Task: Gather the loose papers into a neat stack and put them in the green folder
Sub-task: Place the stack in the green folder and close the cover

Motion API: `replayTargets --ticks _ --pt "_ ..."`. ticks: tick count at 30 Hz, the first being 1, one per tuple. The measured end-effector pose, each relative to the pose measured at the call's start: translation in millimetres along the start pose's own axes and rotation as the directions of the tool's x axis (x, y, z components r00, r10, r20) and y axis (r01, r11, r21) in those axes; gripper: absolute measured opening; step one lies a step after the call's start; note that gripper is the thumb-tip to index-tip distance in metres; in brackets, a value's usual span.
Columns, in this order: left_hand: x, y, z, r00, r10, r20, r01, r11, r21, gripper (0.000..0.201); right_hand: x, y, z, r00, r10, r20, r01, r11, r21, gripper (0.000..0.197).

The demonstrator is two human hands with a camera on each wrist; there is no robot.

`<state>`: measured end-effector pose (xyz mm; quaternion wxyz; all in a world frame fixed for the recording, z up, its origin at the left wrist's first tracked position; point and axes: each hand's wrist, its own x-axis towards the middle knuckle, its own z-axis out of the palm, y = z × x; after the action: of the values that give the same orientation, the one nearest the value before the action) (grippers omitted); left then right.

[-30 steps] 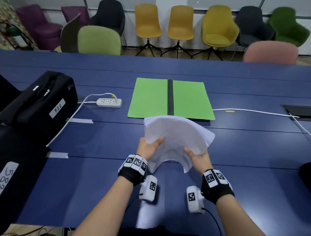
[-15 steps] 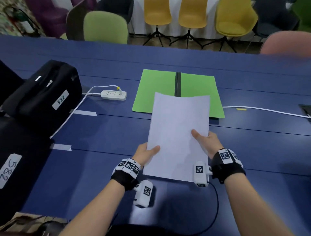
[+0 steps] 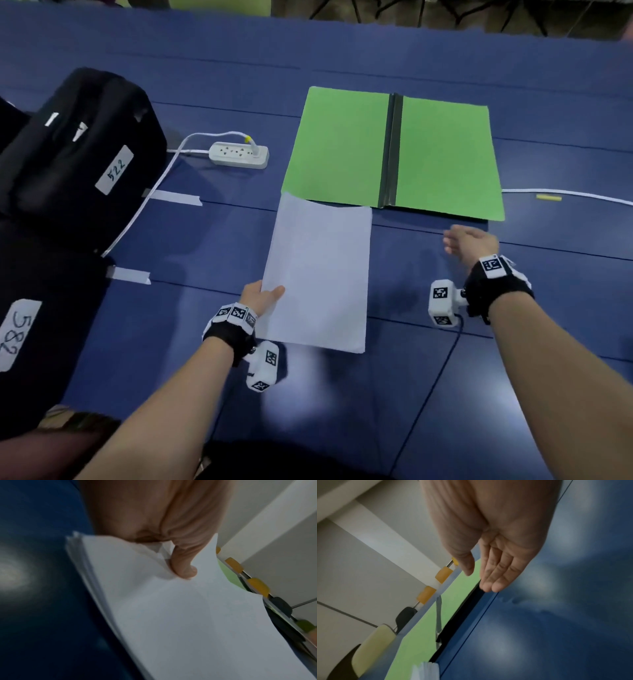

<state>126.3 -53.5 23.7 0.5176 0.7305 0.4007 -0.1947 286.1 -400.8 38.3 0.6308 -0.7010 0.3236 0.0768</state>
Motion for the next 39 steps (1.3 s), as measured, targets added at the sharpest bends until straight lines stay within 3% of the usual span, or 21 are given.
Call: replayTargets --ticks 5,8,14,18,21,23,25,26,28,31,34,39 --pt "8 -7 -4 0.998 -0.032 0.054 0.037 0.996 -0.086 0.019 25 9 17 0.993 0.078 -0.093 -0.063 0.987 0.151 0.062" --pt "12 -8 -6 0.996 -0.031 0.079 0.041 0.991 -0.124 0.014 35 7 27 0.991 0.062 -0.12 -0.034 0.974 0.222 0.065" --pt "18 -8 -8 0.992 -0.038 0.119 0.052 0.992 -0.112 0.004 52 -11 30 0.953 0.081 -0.29 0.0 0.963 0.268 0.056" --pt "16 -3 -10 0.986 -0.049 0.157 0.07 0.99 -0.125 0.012 43 -16 27 0.942 0.114 -0.316 -0.035 0.969 0.244 0.056" --pt "15 -3 -18 0.981 -0.098 0.169 0.126 0.978 -0.164 0.003 23 -7 20 0.952 0.128 -0.277 -0.044 0.956 0.289 0.069" --pt "12 -5 -32 0.983 -0.11 0.147 0.138 0.972 -0.189 0.009 5 3 11 0.963 0.107 -0.246 -0.027 0.951 0.309 0.085" --pt "10 -10 -43 0.982 -0.088 0.166 0.118 0.977 -0.177 0.027 -10 14 -3 0.972 0.051 -0.231 0.026 0.946 0.322 0.091" --pt "9 -14 -49 0.984 -0.064 0.165 0.095 0.978 -0.187 0.027 -17 17 -11 0.972 0.037 -0.23 0.041 0.945 0.325 0.088" --pt "-6 -10 -60 0.989 -0.01 0.149 0.044 0.973 -0.227 0.003 -27 26 -22 0.974 0.015 -0.224 0.055 0.952 0.302 0.067" --pt "-22 -4 -71 0.982 0.08 0.169 -0.026 0.955 -0.297 0.018 -41 42 -31 0.984 0.044 -0.174 0.001 0.968 0.253 0.04" --pt "-31 1 -72 0.979 0.138 0.149 -0.072 0.921 -0.383 0.022 -66 63 -43 0.986 0.117 -0.116 -0.086 0.967 0.241 0.039" --pt "-46 15 -58 0.968 0.233 0.098 -0.164 0.875 -0.456 0.03 -121 109 -63 0.963 0.27 -0.005 -0.264 0.943 0.2 0.013"
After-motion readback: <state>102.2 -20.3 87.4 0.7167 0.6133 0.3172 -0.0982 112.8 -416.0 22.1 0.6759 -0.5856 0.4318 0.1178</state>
